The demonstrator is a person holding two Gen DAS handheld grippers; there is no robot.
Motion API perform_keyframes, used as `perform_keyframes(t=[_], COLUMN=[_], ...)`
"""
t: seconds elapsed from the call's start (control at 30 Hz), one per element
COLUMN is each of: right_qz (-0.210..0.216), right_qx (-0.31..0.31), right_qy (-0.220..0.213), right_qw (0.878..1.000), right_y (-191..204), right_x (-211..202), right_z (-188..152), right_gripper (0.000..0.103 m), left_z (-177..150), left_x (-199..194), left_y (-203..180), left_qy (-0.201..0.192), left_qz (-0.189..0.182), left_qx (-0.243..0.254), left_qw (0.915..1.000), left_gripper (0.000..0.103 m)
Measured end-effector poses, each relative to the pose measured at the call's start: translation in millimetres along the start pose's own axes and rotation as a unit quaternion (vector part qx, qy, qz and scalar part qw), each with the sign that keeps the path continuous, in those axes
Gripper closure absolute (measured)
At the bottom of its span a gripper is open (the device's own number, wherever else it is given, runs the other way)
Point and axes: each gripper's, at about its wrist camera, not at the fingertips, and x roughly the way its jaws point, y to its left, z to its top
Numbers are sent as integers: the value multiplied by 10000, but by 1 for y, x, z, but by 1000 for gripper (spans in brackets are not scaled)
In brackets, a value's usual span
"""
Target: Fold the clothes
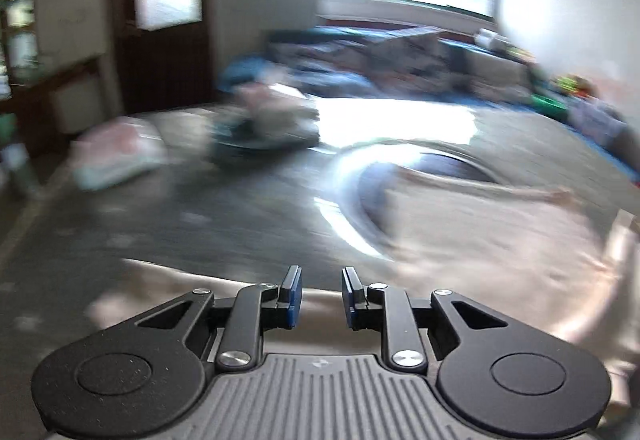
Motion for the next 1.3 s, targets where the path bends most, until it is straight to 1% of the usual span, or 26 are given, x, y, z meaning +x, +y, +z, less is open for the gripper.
perform_keyframes(t=[0.03,0.07,0.13,0.17,0.2,0.23,0.27,0.4,0.47,0.5,0.6,0.67,0.73,0.77,0.8,0.9,1.0,1.03,1.1,1.17,1.2,1.23,1.3], right_qz=[-38,-65,-24,6,35,53,1,-281,-544,-695,-940,-980,-1028,-1038,-1003,-471,353,545,918,1171,1295,1369,1482], right_qx=[37,85,137,146,155,139,55,-391,-679,-837,-1074,-1188,-1249,-1308,-1316,-1280,-1126,-1106,-1109,-1154,-1171,-1165,-1191], right_qy=[-10,-6,12,6,0,5,14,-47,-53,-53,15,181,185,133,80,-174,-153,-127,-68,3,49,64,127], right_qw=[10000,9999,9999,9999,9999,9999,10000,9988,9962,9941,9898,9879,9866,9859,9862,9905,9929,9923,9896,9864,9846,9837,9817], right_y=[-1,-2,-4,-5,-6,-7,-3,5,8,10,10,9,11,15,16,31,50,56,69,85,93,98,108], right_x=[1,3,8,9,10,9,3,-15,-27,-34,-42,-42,-41,-42,-45,-54,-48,-44,-32,-16,-7,-1,9], right_z=[0,1,0,-1,-2,-2,-3,-9,-11,-12,-18,-20,-20,-17,-16,2,22,27,37,48,53,55,62], right_gripper=[56,56,59,64,71,88,93,95,95,95,95,94,90,89,89,87,81,79,78,78,78,78,78], left_z=[-2,-4,-8,-11,-13,-16,-19,-31,-36,-39,-46,-51,-53,-54,-54,-53,-50,-48,-46,-40,-35,-29,-14], left_x=[4,6,8,8,8,8,8,8,8,8,11,11,11,11,11,14,13,13,13,14,15,16,23], left_y=[-12,-24,-48,-58,-68,-77,-86,-115,-125,-129,-139,-144,-147,-148,-148,-148,-148,-148,-147,-143,-140,-135,-124], left_qy=[71,127,164,182,217,239,253,367,420,451,546,551,576,586,592,629,666,662,644,591,558,524,424], left_qz=[-221,-422,-795,-996,-1203,-1387,-1560,-2072,-2284,-2370,-2596,-2708,-2829,-2860,-2875,-2913,-2923,-2921,-2915,-2850,-2780,-2694,-2389], left_qx=[86,199,450,560,684,819,954,1473,1671,1758,1995,2180,2279,2308,2330,2325,2284,2276,2255,2182,2122,2051,1842], left_qw=[9997,9988,9957,9933,9901,9866,9828,9665,9582,9544,9433,9360,9299,9282,9271,9258,9262,9266,9274,9315,9352,9395,9525], left_gripper=[79,79,79,79,79,79,79,80,80,80,81,81,81,81,81,80,80,79,79,79,79,79,79])
